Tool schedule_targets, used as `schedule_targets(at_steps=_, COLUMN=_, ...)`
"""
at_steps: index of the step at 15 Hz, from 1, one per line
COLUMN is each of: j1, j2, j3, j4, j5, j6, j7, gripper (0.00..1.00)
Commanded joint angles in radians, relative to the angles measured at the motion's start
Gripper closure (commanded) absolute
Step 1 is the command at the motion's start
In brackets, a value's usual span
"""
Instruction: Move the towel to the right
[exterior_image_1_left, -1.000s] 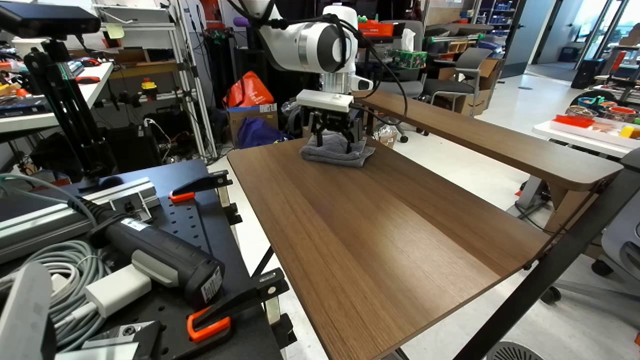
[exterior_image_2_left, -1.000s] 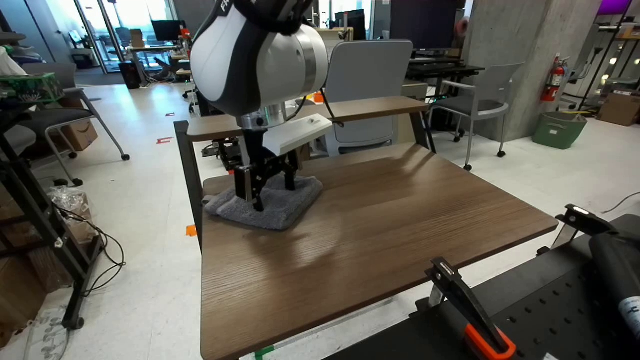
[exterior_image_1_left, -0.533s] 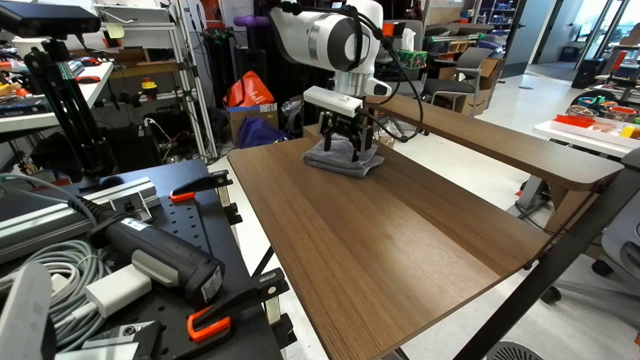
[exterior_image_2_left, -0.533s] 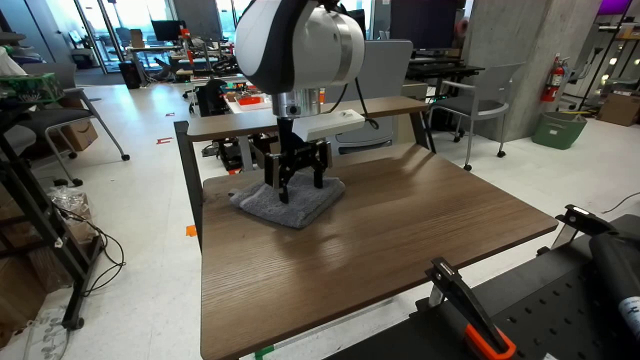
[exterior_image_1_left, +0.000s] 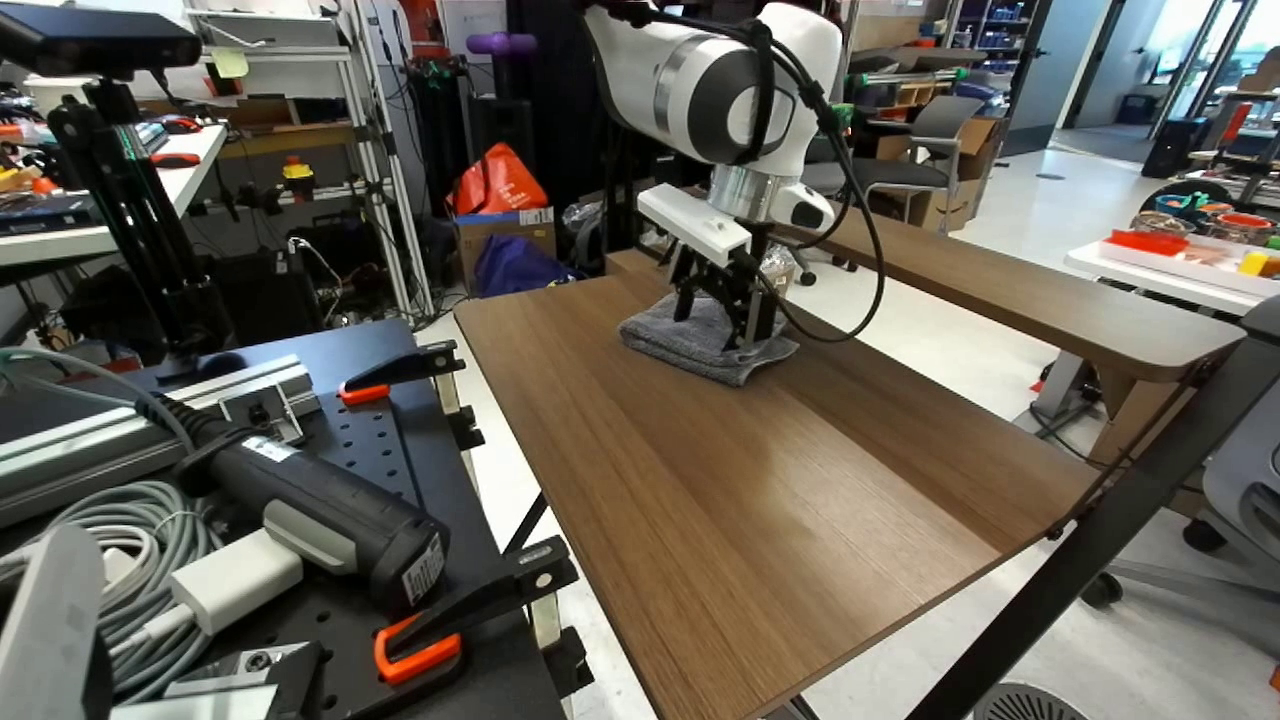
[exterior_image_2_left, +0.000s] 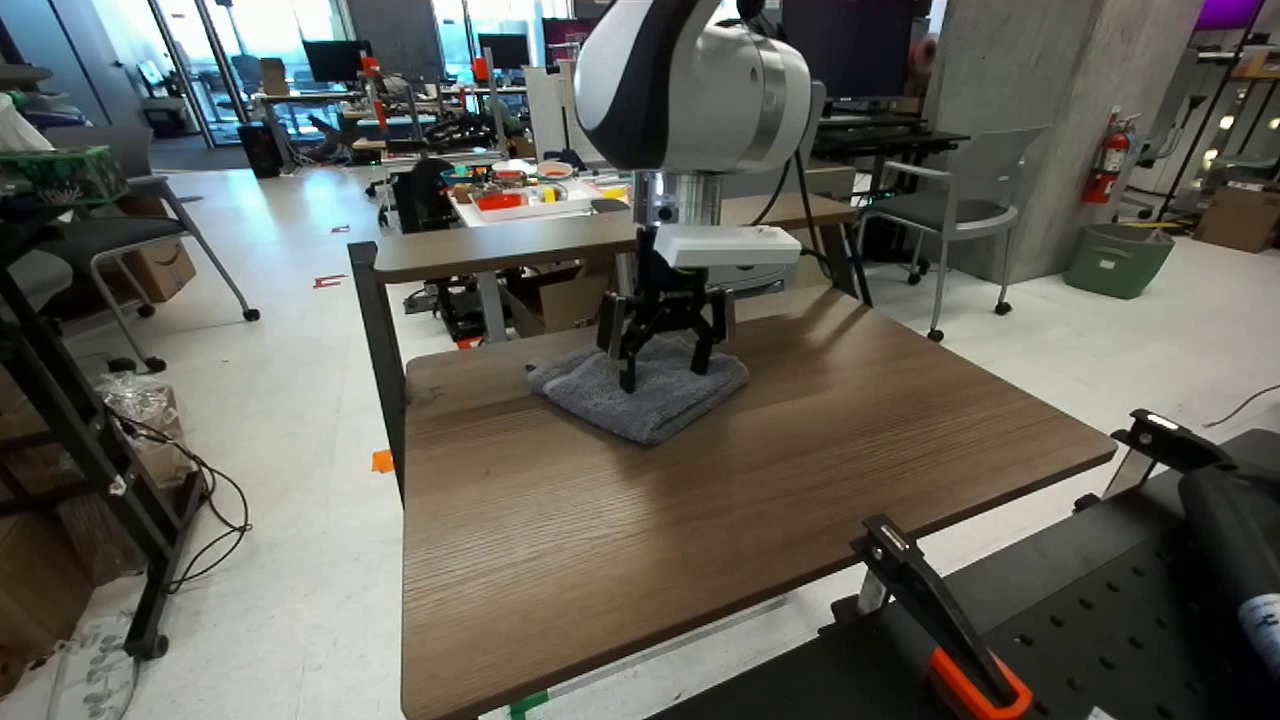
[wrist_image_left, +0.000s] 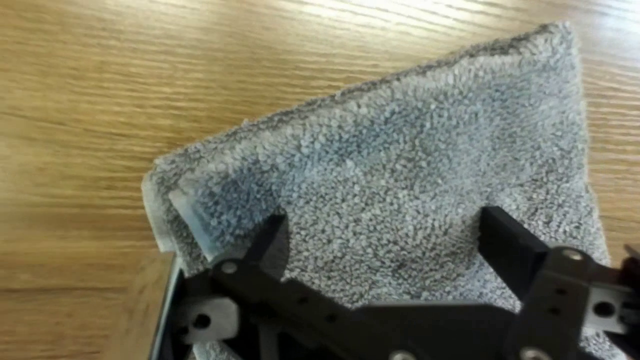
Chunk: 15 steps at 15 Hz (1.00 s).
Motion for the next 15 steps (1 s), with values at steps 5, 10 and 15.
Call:
schedule_targets(at_steps=5, j1=-0.093, j2=-0.078, j3=0.006, j4=-0.132, j5=0.142, j6=0.054, j7=0.082, gripper=0.00)
schedule_targets(at_steps=10, j1=-0.186, j2=-0.160, j3=0.010, j4=-0.265, j5=0.256, j6=0.048, j7=0.071, gripper=0.00)
schedule_targets(at_steps=15, j1=-0.260, j2=-0.182, j3=-0.007, j4=-0.321, j5=0.335, j6=-0.002, j7=0.075, gripper=0.00)
